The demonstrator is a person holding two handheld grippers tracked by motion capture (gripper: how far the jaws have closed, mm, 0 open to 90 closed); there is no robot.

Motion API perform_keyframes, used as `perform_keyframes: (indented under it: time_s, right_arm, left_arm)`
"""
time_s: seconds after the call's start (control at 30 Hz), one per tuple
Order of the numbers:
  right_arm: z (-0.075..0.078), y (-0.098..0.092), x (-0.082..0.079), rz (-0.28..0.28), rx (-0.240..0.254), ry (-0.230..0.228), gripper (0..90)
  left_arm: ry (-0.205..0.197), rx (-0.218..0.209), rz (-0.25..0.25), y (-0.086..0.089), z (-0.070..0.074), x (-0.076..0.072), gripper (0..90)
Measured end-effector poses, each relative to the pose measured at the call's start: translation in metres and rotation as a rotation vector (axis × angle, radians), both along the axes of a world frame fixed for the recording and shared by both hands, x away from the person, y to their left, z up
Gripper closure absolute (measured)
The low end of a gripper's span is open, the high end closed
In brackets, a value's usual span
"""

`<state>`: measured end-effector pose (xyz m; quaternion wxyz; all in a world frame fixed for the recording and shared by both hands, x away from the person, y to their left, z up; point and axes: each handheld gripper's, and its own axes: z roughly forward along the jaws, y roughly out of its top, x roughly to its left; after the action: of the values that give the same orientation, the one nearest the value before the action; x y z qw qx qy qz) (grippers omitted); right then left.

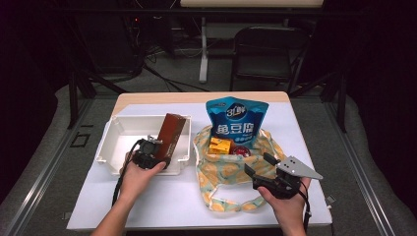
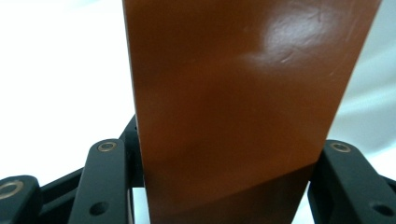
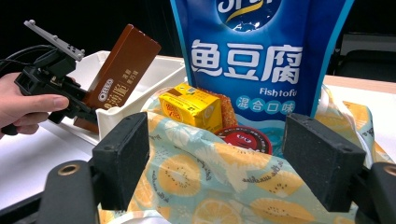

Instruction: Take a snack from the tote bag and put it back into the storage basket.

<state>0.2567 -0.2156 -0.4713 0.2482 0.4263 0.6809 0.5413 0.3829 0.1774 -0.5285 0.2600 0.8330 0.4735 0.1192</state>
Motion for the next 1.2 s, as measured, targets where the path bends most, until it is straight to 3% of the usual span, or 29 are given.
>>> perform_keyframes:
  time_s: [0.57,1.0,1.2]
  right_arm:
    - [-0.0007,0.0005,0.0007,0.002,0.000,0.007,23.2]
    - [-0.0008,-0.0002,0.0007,-0.004,0.000,0.007,23.2]
    - [-0.0009,0.0001,0.0009,0.000,-0.004,0.007,23.2]
  left_arm:
    - [0.022,0.047,-0.042,-0.0088,0.0017,0.0069,43.9]
    - [0.030,0.028,-0.051,-0.0077,0.0000,0.0091,43.3]
    - [0.013,0.022,-0.045,-0.0061,-0.0009,0.0076,42.6]
